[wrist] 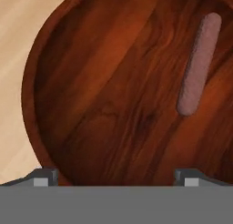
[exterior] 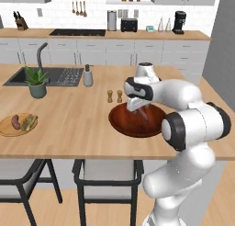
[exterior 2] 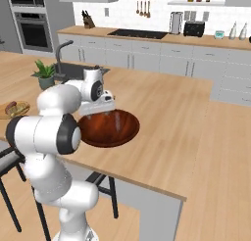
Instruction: Place one bun and one sausage from the bowl on each plate.
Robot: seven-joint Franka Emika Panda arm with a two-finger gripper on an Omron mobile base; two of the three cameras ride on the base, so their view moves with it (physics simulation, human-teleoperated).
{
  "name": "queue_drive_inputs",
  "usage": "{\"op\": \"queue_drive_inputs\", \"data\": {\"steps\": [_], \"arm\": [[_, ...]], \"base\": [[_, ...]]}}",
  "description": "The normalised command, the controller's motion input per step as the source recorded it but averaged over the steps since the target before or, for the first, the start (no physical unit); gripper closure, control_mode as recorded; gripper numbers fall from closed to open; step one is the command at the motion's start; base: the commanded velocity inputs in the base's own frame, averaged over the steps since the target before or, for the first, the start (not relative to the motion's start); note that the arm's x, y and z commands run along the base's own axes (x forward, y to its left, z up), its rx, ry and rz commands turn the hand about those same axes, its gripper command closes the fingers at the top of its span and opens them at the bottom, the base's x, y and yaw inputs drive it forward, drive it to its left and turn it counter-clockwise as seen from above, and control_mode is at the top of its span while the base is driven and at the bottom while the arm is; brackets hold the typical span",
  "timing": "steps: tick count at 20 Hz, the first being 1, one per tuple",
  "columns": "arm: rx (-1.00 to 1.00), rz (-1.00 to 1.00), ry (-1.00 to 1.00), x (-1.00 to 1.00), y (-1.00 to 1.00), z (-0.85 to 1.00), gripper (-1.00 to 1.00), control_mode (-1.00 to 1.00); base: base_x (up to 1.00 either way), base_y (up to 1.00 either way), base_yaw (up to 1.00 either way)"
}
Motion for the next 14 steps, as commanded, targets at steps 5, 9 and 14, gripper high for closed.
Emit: {"op": "queue_drive_inputs", "data": {"steps": [5, 9, 14], "arm": [[0.05, -0.17, -0.01, 0.71, -0.48, -0.73, -1.00, -1.00], [0.04, -0.18, -0.08, 0.56, -0.07, -0.37, -1.00, -1.00], [0.00, -0.10, -0.03, 0.49, -0.07, -0.21, -1.00, -1.00]], "base": [[0.00, 0.00, 0.00], [0.00, 0.00, 0.00], [0.00, 0.00, 0.00]]}}
